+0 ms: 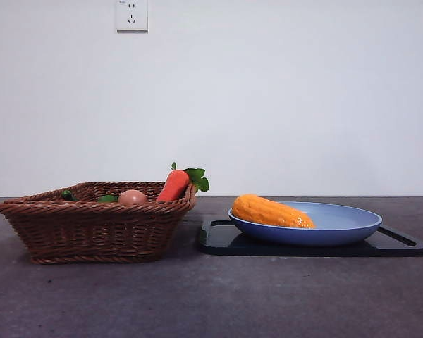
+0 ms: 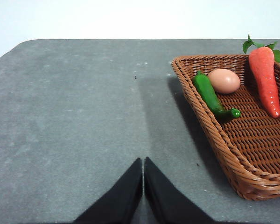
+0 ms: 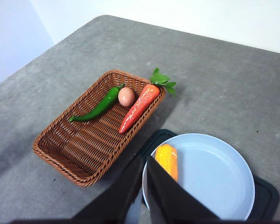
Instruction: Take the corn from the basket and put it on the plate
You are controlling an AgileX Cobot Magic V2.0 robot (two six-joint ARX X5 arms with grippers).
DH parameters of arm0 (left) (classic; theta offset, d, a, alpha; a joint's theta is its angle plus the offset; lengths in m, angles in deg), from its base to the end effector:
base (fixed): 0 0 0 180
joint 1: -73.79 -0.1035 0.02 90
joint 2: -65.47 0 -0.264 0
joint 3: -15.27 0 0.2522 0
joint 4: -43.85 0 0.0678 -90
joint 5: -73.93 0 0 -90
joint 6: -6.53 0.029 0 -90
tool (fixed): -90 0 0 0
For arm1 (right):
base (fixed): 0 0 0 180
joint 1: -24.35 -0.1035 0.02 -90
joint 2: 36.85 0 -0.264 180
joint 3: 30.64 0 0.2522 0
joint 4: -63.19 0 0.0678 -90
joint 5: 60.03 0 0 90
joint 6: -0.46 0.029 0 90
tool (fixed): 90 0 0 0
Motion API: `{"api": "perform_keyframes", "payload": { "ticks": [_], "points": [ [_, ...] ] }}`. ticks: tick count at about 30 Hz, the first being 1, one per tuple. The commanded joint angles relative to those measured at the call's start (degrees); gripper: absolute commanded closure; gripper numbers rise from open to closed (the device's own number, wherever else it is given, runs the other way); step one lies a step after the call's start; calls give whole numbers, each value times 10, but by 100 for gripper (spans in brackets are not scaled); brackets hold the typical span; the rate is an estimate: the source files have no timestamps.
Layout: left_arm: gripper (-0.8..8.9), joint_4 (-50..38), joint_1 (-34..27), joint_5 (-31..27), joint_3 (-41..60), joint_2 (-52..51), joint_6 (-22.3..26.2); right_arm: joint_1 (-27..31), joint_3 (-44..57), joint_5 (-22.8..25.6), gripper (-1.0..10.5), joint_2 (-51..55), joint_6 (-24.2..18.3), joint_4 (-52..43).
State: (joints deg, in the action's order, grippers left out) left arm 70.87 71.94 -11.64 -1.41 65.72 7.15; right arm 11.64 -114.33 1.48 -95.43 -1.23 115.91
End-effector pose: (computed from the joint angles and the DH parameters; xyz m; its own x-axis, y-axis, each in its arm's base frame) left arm 0.0930 0.0008 0.1582 0.9820 -0.0456 -0.1832 0.0457 0.9989 -0.0036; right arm 0.1856 0.0560 0.3926 0.6548 0.6367 -0.4073 -0.6188 0.7610 0.1948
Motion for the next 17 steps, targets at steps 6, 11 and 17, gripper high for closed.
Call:
{"api": "perform_keyframes", "payload": {
  "ticks": [6, 11, 17],
  "points": [
    [806, 8, 0, 2, 14, -1, -3, -2, -11, 0, 944, -5, -3, -5],
    [806, 8, 0, 2, 14, -1, -3, -2, -11, 0, 944, -5, -3, -4],
    [806, 8, 0, 2, 14, -1, -3, 7, -11, 9, 944, 0, -34, -12]
  ]
}}
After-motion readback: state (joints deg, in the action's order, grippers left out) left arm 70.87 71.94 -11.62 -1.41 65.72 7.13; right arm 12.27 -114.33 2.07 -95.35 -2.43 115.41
